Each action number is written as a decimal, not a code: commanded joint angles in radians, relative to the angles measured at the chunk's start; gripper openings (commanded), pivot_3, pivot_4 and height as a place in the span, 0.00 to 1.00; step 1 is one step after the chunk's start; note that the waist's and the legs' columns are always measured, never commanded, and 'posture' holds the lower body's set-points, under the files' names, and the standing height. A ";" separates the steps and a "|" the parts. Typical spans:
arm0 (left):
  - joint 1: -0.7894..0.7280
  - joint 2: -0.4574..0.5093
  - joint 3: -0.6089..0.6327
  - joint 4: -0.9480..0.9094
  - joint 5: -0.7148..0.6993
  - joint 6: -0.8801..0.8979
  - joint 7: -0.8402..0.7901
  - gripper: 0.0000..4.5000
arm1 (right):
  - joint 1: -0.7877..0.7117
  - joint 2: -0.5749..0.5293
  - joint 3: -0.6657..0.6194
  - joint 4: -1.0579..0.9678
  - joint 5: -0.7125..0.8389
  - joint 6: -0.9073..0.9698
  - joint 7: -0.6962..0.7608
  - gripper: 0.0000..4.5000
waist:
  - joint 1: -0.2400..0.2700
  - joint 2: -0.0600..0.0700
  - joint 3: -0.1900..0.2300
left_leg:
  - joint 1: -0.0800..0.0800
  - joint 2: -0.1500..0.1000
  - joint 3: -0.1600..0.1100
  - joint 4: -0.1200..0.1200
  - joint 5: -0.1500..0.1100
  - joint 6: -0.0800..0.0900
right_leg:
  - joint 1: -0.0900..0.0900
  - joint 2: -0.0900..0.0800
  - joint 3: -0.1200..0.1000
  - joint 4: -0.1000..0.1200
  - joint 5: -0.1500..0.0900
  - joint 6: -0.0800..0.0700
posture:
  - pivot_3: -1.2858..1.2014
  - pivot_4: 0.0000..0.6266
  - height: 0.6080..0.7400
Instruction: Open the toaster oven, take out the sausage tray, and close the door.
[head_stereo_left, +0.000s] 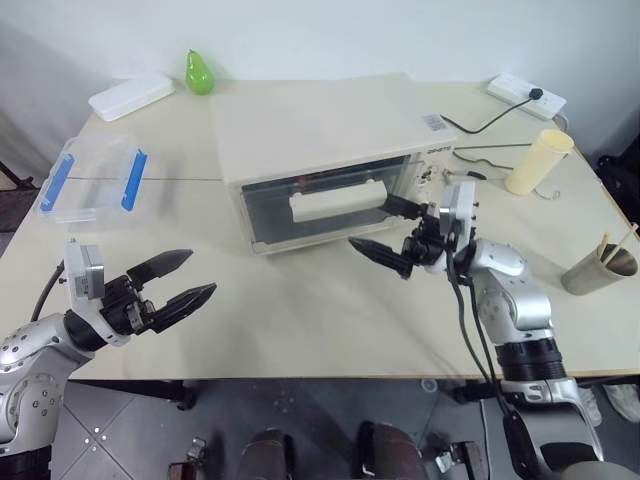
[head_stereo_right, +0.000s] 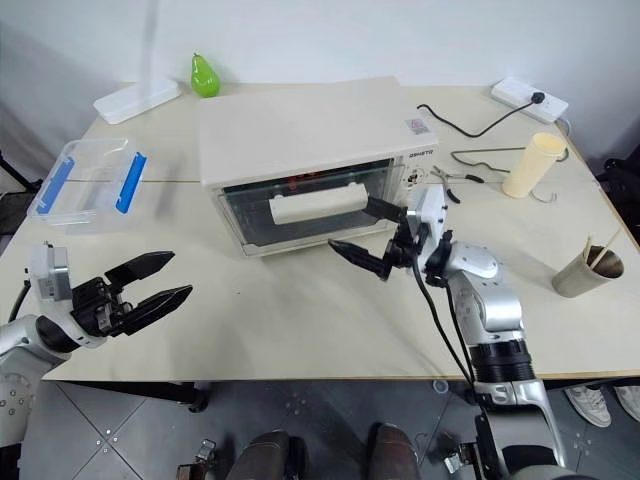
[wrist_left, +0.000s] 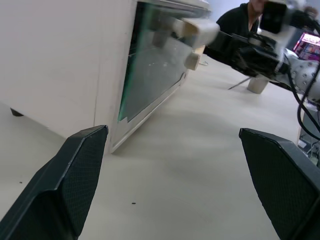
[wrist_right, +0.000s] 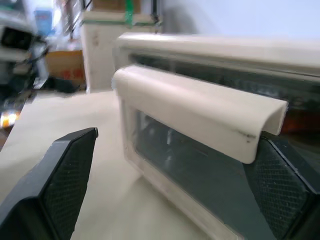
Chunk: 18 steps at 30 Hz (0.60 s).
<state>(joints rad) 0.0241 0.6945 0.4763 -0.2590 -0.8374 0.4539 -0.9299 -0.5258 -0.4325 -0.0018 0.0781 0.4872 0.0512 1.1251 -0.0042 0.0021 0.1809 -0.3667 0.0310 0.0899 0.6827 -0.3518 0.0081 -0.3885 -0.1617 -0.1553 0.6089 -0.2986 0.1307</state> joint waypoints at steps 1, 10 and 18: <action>-0.011 0.013 0.039 0.001 -0.037 0.018 -0.002 0.99 | 0.015 -0.038 0.030 -0.062 -0.074 -0.189 0.096 1.00 | 0.000 0.000 0.000 | -0.003 0.000 0.001 0.001 0.000 0.000 | -0.004 0.000 0.001 0.001 0.000 0.000 | 0.52 0.24 1.00; -0.134 -0.004 0.025 0.075 -0.056 0.034 -0.006 0.59 | -0.003 -0.057 0.041 0.060 -0.149 -0.426 0.148 1.00 | -0.021 -0.001 0.000 | -0.003 0.000 0.004 0.001 0.001 -0.001 | -0.005 0.000 0.000 0.002 0.000 0.000 | 0.52 0.24 1.00; -0.295 -0.044 -0.073 0.157 0.011 -0.017 -0.016 0.03 | -0.025 -0.057 0.052 0.101 -0.160 -0.483 0.134 1.00 | -0.020 -0.001 0.000 | -0.003 0.000 0.003 0.002 0.001 -0.001 | -0.004 0.000 0.000 0.003 0.000 0.000 | 0.52 0.24 1.00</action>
<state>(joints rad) -0.2422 0.6572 0.4227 -0.0985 -0.8391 0.4626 -0.9365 -0.5353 -0.4925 0.0452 0.2008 0.3263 -0.3972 1.2574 -0.0246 0.0014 0.1814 -0.3700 0.0311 0.0935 0.6846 -0.3509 0.0071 -0.3927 -0.1617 -0.1556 0.6120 -0.2986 0.1308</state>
